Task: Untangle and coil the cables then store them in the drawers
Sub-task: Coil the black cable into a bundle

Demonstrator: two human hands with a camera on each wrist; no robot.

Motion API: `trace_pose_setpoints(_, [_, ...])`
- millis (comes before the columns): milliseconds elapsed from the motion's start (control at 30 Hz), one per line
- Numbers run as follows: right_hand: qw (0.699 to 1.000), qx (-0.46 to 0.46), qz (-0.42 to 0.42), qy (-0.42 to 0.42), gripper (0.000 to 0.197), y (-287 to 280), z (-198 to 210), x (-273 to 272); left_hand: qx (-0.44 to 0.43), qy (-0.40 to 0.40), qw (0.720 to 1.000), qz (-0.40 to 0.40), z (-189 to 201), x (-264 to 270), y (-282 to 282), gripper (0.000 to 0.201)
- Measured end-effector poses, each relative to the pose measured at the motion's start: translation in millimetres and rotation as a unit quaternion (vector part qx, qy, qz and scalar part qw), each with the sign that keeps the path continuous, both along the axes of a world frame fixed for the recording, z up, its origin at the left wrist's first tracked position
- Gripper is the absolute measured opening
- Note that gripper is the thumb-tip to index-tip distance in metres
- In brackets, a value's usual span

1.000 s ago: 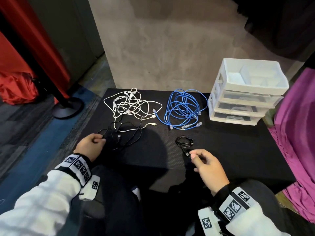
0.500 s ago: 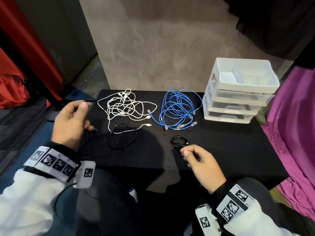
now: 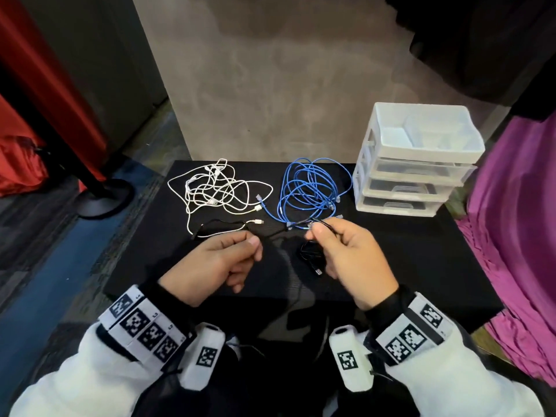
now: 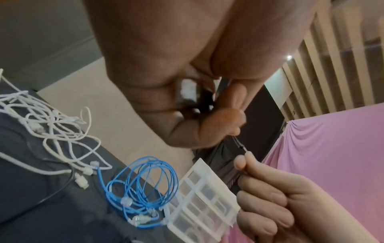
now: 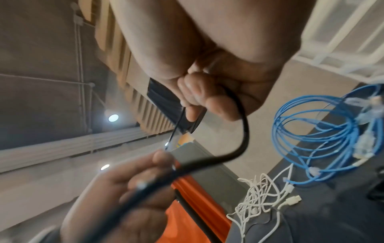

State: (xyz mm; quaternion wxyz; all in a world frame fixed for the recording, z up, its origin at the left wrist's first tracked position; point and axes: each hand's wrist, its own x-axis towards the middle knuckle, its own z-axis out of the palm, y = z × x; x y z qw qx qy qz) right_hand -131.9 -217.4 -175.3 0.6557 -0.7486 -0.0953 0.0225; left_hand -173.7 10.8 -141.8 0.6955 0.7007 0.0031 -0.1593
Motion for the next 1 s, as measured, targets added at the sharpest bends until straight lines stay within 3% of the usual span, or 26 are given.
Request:
trace_pose_setpoints(67, [1.0, -0.009, -0.004, 0.023, 0.023, -9.0, -9.6, 1.5, -0.073, 0.042, 0.996, -0.009, -0.4, -4.5, -2.6, 0.023])
trace_pose_setpoints(167, [0.991, -0.096, 0.084, 0.041, 0.024, -4.6, -21.1, -13.4, -0.24, 0.085, 0.967, 0.0, 10.3, -7.9, -14.6, 0.022])
trace_pose_setpoints(233, [0.978, -0.114, 0.164, 0.067, 0.027, 7.8, -25.9, -32.4, -0.309, 0.074, 0.948, 0.026, 12.0, -6.2, -22.1, 0.026])
trace_pose_setpoints(300, [0.966, -0.121, 0.221, 0.062, 0.026, 19.2, -28.7, -51.4, -0.325, 0.034, 0.944, 0.041, 6.8, -2.9, -28.6, 0.027])
trace_pose_setpoints(467, [0.943, -0.206, 0.26, -0.028, 0.015, 12.4, -18.2, -56.1, -0.111, -0.047, 0.99, 0.079, -19.1, -4.2, -33.8, 0.027])
trace_pose_setpoints(667, [0.95, -0.213, 0.223, -0.044, 0.014, -12.4, 7.3, -38.5, 0.103, -0.117, 0.987, -0.035, -29.3, -12.1, -28.3, 0.03])
trace_pose_setpoints(800, [0.965, -0.198, 0.152, -0.085, 0.001, -10.5, 8.9, -35.4, 0.057, -0.075, 0.994, -0.053, -20.5, -11.0, -32.0, 0.029])
trace_pose_setpoints(933, [0.989, -0.11, 0.081, -0.048, 0.041, -7.4, 3.6, -33.8, 0.107, -0.08, 0.987, -0.089, -17.7, -11.6, -35.8, 0.034])
trace_pose_setpoints(1000, [0.993, -0.074, 0.09, -0.018, 0.044, -9.3, 3.5, -30.7, 0.078, -0.056, 0.99, -0.1, -19.6, -13.8, -34.8, 0.034])
